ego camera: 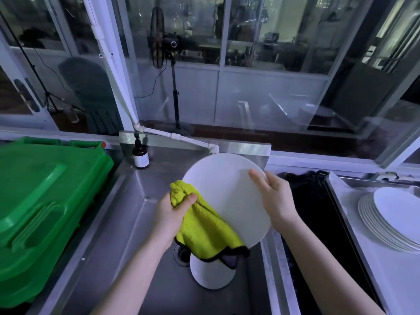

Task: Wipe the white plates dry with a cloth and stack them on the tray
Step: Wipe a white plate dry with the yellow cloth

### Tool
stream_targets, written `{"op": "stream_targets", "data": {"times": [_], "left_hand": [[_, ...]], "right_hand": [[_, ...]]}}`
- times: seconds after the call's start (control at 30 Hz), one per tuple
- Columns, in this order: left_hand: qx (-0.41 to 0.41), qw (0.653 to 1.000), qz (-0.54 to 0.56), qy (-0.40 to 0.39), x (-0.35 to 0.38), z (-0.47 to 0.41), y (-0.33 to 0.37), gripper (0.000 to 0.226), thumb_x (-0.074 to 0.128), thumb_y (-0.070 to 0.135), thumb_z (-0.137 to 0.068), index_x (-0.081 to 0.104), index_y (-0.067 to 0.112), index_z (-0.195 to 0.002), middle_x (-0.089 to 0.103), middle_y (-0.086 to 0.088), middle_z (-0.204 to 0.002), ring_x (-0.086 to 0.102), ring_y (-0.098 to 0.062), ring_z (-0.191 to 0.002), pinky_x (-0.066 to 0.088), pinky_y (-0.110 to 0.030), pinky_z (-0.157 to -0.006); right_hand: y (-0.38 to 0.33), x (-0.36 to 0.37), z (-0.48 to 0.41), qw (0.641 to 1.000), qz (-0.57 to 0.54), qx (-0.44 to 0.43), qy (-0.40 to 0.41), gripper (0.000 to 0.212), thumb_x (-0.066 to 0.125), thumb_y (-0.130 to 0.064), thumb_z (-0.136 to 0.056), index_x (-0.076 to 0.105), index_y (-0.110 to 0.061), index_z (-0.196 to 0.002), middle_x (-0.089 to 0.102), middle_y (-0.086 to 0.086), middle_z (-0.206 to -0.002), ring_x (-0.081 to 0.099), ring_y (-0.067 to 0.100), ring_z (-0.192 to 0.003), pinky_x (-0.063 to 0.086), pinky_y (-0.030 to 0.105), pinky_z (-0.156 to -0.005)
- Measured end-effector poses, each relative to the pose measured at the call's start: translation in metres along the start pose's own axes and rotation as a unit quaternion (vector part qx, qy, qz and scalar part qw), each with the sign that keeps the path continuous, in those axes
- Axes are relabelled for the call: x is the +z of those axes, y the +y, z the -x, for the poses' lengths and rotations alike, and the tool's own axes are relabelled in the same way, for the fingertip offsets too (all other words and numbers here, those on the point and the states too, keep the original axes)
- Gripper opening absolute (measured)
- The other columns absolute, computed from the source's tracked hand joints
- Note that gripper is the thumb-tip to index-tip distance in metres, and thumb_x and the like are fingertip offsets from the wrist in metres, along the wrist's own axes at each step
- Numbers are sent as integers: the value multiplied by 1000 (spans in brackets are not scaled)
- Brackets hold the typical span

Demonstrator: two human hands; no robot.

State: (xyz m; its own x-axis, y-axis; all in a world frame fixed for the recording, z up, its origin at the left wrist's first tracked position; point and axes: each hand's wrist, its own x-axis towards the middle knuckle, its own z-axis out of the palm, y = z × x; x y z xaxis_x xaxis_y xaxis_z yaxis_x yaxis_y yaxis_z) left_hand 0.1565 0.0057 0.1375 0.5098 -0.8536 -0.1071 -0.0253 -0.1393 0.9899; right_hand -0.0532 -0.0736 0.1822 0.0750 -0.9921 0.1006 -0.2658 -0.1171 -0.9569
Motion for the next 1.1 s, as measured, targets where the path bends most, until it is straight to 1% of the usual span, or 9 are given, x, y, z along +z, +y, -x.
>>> {"op": "stream_targets", "data": {"times": [0.07,0.17,0.23,0.4,0.53,0.73,0.87,1.0,1.1], "left_hand": [[32,995,-88,-44,-6,-7,6,21,83,27,-77,69,16,-88,75,0,-87,70,-23,-89,53,-39,-81],[93,957,-231,-151,-8,-14,24,32,88,33,-68,71,22,-92,74,2,-92,68,-17,-90,52,-35,-84],[111,945,-241,-192,-5,-16,30,34,88,31,-68,71,27,-97,74,4,-95,68,-15,-94,51,-32,-87],[-4,999,45,-27,-5,-16,14,17,79,21,-81,70,16,-94,77,-3,-92,71,-27,-95,56,-43,-87],[-98,968,225,44,21,-1,0,25,72,26,-87,68,10,-106,76,-10,-98,72,-29,-95,59,-45,-81],[-77,975,196,68,4,-8,-4,9,75,24,-86,72,16,-88,76,-10,-92,71,-32,-94,57,-48,-83],[40,997,61,3,-12,-15,10,18,80,34,-77,71,21,-86,76,4,-85,71,-17,-86,56,-40,-82],[149,981,-96,-78,-15,-20,27,23,78,53,-62,67,40,-78,68,15,-66,55,2,-54,41,-16,-53],[165,976,-105,-97,-19,-20,28,15,78,47,-68,65,49,-76,66,21,-63,53,5,-52,39,-11,-50]], "right_hand": [[-4,-2,-1,993,87,-48,-57,52,65,-40,-95,54,9,-79,43,3,-66,39,12,-63,31,32,-59],[-14,10,5,945,229,-166,-165,51,69,-33,-93,37,-13,-58,28,-9,-55,28,5,-50,23,22,-49],[-16,16,6,938,229,-186,-184,54,70,-31,-92,31,-18,-57,23,-9,-53,26,7,-49,21,22,-47],[-16,11,-2,998,39,-40,-16,54,70,-37,-92,47,7,-67,36,4,-64,34,14,-62,26,32,-59],[-8,45,19,953,-205,106,195,34,63,-44,-91,65,-16,-71,57,-9,-63,51,7,-62,43,28,-59],[4,19,4,985,-150,83,18,36,66,-40,-92,70,-6,-103,71,1,-91,64,18,-86,48,38,-77],[-21,-2,-17,990,27,-91,-102,23,71,-37,-90,71,-33,-113,74,-18,-107,66,0,-105,50,26,-92],[-40,4,-23,941,234,-111,-216,65,65,-67,-75,70,-4,-89,70,9,-82,62,23,-78,49,37,-75],[-40,7,-18,946,215,-157,-187,60,66,-55,-84,36,-11,-56,32,0,-57,29,12,-55,26,30,-53]]}}
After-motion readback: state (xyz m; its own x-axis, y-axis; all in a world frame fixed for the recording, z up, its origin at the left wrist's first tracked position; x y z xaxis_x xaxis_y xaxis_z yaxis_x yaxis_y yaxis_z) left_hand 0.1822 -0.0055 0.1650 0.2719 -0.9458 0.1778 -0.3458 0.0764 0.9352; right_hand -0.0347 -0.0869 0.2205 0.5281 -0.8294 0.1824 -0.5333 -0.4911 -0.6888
